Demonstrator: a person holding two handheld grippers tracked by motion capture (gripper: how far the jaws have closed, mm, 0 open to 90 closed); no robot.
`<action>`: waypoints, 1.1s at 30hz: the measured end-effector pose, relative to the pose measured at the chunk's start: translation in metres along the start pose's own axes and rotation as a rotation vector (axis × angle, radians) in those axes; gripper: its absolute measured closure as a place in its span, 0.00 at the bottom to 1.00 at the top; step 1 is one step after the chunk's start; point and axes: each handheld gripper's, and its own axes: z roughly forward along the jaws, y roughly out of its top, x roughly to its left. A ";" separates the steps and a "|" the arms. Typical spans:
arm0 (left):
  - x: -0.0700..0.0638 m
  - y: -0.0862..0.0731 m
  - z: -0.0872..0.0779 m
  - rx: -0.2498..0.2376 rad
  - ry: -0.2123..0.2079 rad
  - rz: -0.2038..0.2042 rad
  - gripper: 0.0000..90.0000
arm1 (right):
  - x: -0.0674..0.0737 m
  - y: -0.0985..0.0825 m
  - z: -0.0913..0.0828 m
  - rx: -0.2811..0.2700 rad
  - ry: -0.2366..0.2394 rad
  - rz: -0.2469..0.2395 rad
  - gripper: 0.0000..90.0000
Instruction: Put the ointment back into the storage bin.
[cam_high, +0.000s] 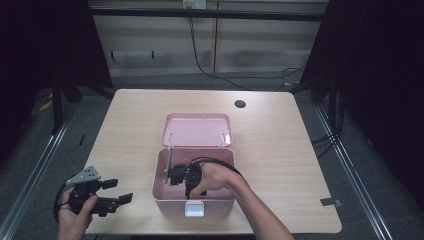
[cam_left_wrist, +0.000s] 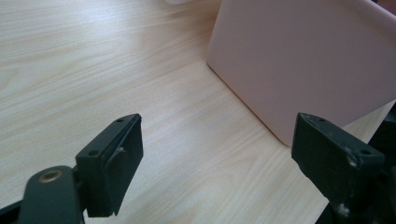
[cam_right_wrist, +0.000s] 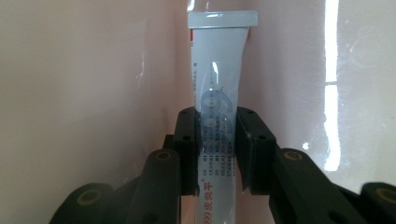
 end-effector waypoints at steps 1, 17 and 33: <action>0.000 0.000 0.000 0.000 0.000 0.000 0.19 | 0.000 0.000 0.000 0.000 0.000 0.000 0.80; 0.000 0.000 0.000 -0.002 -0.002 -0.003 0.19 | -0.004 0.000 0.006 0.010 -0.016 0.034 0.78; 0.000 0.000 0.000 0.000 -0.003 -0.001 0.19 | 0.000 -0.003 -0.007 -0.039 -0.028 0.030 0.76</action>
